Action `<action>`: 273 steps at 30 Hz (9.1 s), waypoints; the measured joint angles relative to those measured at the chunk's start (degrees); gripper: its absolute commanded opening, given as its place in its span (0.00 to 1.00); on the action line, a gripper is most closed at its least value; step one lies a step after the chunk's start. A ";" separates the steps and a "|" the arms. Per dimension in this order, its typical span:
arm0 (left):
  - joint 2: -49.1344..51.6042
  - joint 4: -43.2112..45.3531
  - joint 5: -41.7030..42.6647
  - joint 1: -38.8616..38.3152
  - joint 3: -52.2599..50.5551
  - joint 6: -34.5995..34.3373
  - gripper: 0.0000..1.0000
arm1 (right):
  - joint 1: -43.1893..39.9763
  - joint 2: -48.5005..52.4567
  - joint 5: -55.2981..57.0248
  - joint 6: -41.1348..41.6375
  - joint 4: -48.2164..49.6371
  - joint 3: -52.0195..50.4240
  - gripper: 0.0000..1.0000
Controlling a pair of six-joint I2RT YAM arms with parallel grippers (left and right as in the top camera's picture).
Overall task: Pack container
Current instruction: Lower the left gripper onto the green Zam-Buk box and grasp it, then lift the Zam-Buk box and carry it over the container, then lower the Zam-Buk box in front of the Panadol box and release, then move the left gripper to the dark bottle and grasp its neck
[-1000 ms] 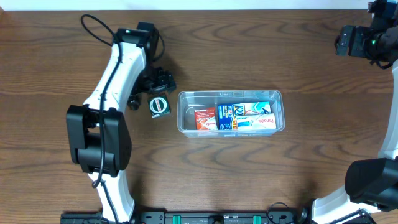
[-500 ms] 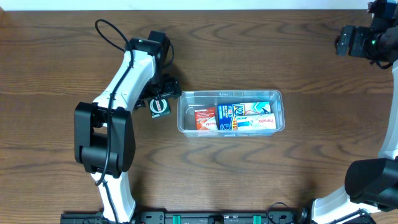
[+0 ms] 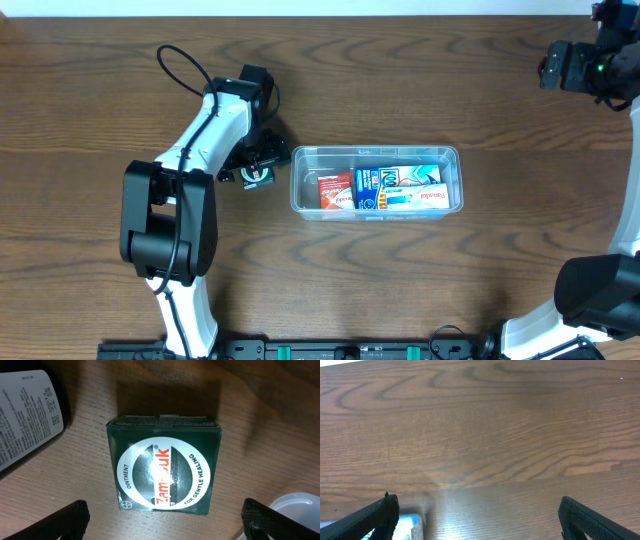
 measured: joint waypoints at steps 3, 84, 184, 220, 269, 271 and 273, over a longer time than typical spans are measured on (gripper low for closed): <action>0.00 0.57 0.00 0.00 0.00 -0.13 0.98 | 0.00 0.00 0.00 0.00 0.00 0.00 0.99; 2.84 -3.06 0.48 1.40 -0.17 1.79 0.63 | 0.00 0.00 0.00 0.00 0.00 0.00 0.99; 1.44 -3.08 0.02 -26.75 7.34 -13.51 0.63 | 0.00 0.00 0.00 0.00 0.00 0.00 0.99; 1.44 -2.75 0.02 -26.75 7.34 -12.96 0.85 | 0.00 0.00 0.00 0.00 0.00 0.00 0.99; -8.07 -14.64 -4.42 9.14 18.01 6.45 0.98 | 0.00 0.00 0.00 0.00 0.00 0.00 0.99; -6.05 -14.88 -4.33 9.55 18.01 6.40 0.99 | 0.00 0.00 0.00 0.00 0.00 0.00 0.99; -4.15 -14.93 -4.33 10.27 18.01 6.27 1.00 | 0.00 0.00 0.00 0.00 0.00 0.00 0.99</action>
